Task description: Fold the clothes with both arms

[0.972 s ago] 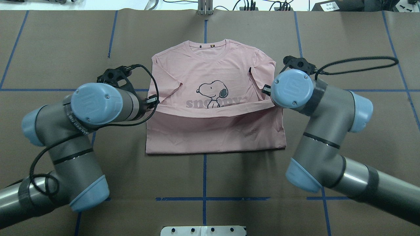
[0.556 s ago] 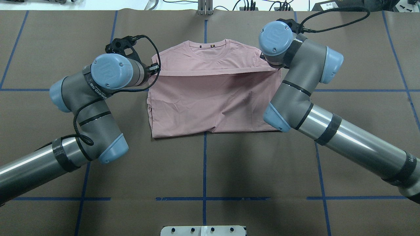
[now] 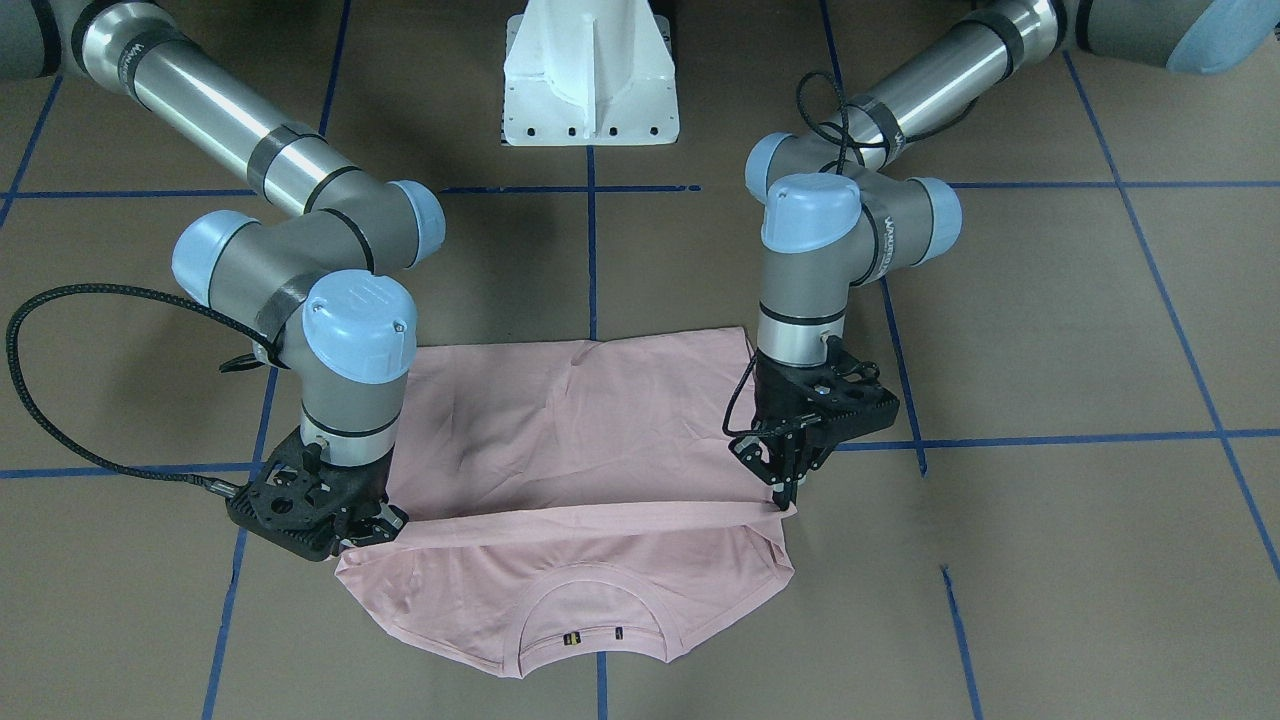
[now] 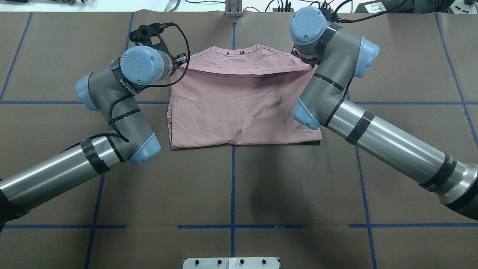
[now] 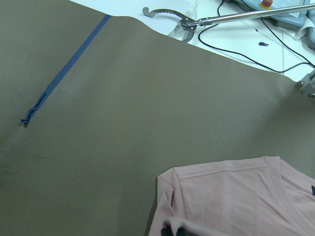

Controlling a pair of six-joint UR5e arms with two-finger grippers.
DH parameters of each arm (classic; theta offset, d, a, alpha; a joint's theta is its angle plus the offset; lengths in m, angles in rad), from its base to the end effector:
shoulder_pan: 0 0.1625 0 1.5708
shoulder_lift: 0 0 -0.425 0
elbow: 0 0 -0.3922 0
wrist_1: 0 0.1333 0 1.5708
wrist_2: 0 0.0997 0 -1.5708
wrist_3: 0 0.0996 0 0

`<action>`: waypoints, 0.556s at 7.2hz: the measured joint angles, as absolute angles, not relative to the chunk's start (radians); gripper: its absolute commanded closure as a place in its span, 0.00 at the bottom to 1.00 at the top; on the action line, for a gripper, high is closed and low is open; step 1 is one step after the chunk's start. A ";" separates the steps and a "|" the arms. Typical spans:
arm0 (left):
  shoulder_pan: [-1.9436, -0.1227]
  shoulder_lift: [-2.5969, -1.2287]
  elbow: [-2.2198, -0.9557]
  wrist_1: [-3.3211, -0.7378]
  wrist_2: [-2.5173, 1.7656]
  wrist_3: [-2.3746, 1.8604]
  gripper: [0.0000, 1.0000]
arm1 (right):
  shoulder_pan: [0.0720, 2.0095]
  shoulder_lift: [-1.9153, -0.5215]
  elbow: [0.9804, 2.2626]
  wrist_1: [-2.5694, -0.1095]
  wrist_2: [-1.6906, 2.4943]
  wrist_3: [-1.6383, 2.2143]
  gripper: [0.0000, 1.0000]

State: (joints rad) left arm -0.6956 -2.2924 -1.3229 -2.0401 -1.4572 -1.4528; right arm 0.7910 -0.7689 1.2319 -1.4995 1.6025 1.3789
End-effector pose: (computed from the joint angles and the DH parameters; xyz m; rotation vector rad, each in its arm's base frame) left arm 0.4972 -0.6034 0.2801 0.4766 0.8366 -0.5866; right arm -0.4649 -0.6553 0.3178 0.2281 -0.4926 0.5761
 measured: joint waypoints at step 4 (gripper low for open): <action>-0.697 -2.317 -1.211 -2.128 -1.439 -1.414 0.91 | 0.790 -0.767 1.169 -1.417 1.602 1.381 0.51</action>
State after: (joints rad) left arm -0.6969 -2.3174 -1.2110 -2.1284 -1.4392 -1.4137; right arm 0.7904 -0.7668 1.1692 -1.4174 1.6016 1.3811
